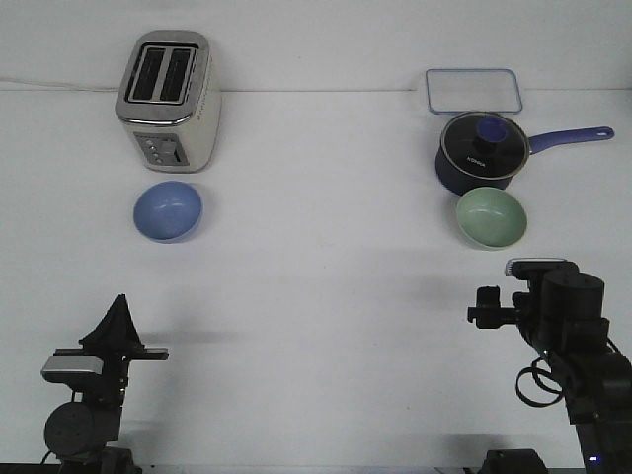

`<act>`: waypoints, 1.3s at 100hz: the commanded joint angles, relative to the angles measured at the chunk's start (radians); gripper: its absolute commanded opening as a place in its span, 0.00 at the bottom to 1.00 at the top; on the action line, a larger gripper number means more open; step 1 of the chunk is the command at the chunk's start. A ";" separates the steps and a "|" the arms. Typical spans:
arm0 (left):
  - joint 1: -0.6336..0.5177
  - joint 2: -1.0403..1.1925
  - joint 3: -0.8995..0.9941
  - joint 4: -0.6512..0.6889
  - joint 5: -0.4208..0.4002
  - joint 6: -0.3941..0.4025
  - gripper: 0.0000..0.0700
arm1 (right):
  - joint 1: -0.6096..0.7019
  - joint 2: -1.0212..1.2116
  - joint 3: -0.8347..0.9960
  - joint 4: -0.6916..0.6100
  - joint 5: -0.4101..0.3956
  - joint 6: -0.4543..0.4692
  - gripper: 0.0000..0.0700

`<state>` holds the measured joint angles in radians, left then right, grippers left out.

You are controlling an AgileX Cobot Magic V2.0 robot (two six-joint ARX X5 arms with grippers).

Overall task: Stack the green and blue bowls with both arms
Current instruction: 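Reach the right gripper forward to the rim of the pale green bowl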

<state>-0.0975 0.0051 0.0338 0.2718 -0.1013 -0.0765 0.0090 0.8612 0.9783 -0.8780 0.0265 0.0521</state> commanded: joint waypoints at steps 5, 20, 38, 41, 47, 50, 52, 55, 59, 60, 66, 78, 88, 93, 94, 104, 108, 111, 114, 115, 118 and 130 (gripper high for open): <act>0.000 -0.002 -0.020 0.010 0.002 0.008 0.01 | -0.020 0.078 0.061 0.013 -0.002 0.019 0.73; 0.000 -0.002 -0.020 0.010 0.002 0.008 0.02 | -0.070 0.230 0.159 0.013 -0.049 0.003 0.73; 0.000 -0.002 -0.020 0.010 0.002 0.008 0.02 | -0.134 0.425 0.296 0.017 -0.090 -0.019 0.73; 0.000 -0.002 -0.020 0.010 0.002 0.008 0.01 | -0.142 0.455 0.319 0.018 -0.090 -0.025 0.73; 0.000 -0.002 -0.020 0.010 0.002 0.008 0.02 | -0.156 0.514 0.364 0.018 -0.089 -0.039 0.73; 0.000 -0.002 -0.020 0.010 0.002 0.008 0.01 | -0.164 0.543 0.386 0.018 -0.088 -0.050 0.73; 0.000 -0.002 -0.020 0.010 0.002 0.008 0.01 | -0.169 0.562 0.400 0.018 -0.087 -0.056 0.73; 0.000 -0.002 -0.020 0.010 0.002 0.008 0.01 | -0.177 0.588 0.420 0.018 -0.086 -0.061 0.73; 0.000 -0.002 -0.020 0.010 0.002 0.008 0.02 | -0.188 0.624 0.447 0.019 -0.087 -0.064 0.73; 0.000 -0.002 -0.020 0.010 0.002 0.008 0.01 | -0.190 0.633 0.453 0.020 -0.087 -0.065 0.73; 0.000 -0.002 -0.020 0.010 0.002 0.008 0.01 | -0.206 0.681 0.485 0.031 -0.087 -0.072 0.73; 0.000 -0.002 -0.020 0.010 0.002 0.008 0.01 | -0.233 0.761 0.525 0.064 -0.087 -0.082 0.73; 0.000 -0.002 -0.020 0.010 0.002 0.008 0.02 | -0.250 0.810 0.527 0.100 -0.090 -0.087 0.73; 0.000 -0.002 -0.020 0.010 0.002 0.008 0.01 | -0.257 0.835 0.527 0.112 -0.090 -0.088 0.73; 0.000 -0.002 -0.020 0.010 0.002 0.008 0.02 | -0.259 0.839 0.527 0.113 -0.090 -0.088 0.73; 0.000 -0.002 -0.020 0.010 0.002 0.008 0.01 | -0.273 0.883 0.527 0.124 -0.092 -0.087 0.73; 0.000 -0.002 -0.020 0.010 0.002 0.008 0.01 | -0.278 0.900 0.527 0.130 -0.100 -0.087 0.73; 0.000 -0.002 -0.020 0.010 0.002 0.008 0.01 | -0.280 0.912 0.527 0.135 -0.109 -0.087 0.73; 0.000 -0.002 -0.020 0.010 0.002 0.008 0.01 | -0.284 0.923 0.527 0.138 -0.113 -0.087 0.73; 0.000 -0.002 -0.020 0.010 0.002 0.008 0.01 | -0.285 0.927 0.527 0.140 -0.114 -0.087 0.73; 0.000 -0.002 -0.020 0.010 0.002 0.008 0.01 | -0.286 0.937 0.527 0.144 -0.117 -0.087 0.73; 0.000 -0.002 -0.020 0.010 0.002 0.008 0.02 | -0.286 0.977 0.527 0.161 -0.117 -0.087 0.73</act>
<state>-0.0975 0.0051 0.0338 0.2718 -0.1017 -0.0765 -0.2752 1.8008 1.4822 -0.7277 -0.0864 -0.0246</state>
